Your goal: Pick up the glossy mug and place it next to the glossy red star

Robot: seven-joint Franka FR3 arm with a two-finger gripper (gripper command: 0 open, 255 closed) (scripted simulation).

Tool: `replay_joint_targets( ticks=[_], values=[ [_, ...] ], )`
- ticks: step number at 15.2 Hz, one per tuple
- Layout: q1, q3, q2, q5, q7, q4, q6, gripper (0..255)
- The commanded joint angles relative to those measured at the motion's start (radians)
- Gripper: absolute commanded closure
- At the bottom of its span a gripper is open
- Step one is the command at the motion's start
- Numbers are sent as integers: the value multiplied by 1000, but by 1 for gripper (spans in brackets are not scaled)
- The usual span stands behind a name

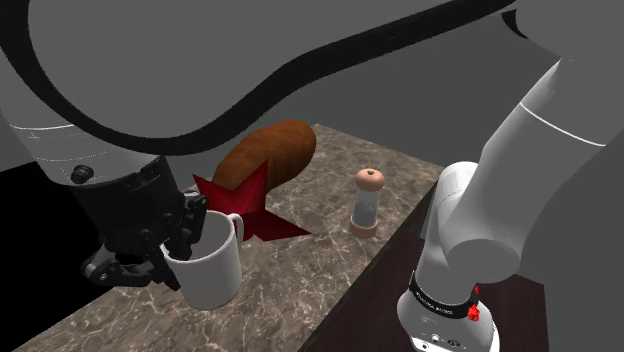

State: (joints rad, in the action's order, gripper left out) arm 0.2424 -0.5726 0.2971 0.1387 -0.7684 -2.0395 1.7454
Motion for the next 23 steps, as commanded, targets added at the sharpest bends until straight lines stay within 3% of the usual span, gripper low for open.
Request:
replay_joint_targets(
  ticks=[1,23],
  values=[
    [2,-3,1,2,0,-26,26,255],
    [3,-50,-78,-17,-28,-259,330,255]
  ],
)
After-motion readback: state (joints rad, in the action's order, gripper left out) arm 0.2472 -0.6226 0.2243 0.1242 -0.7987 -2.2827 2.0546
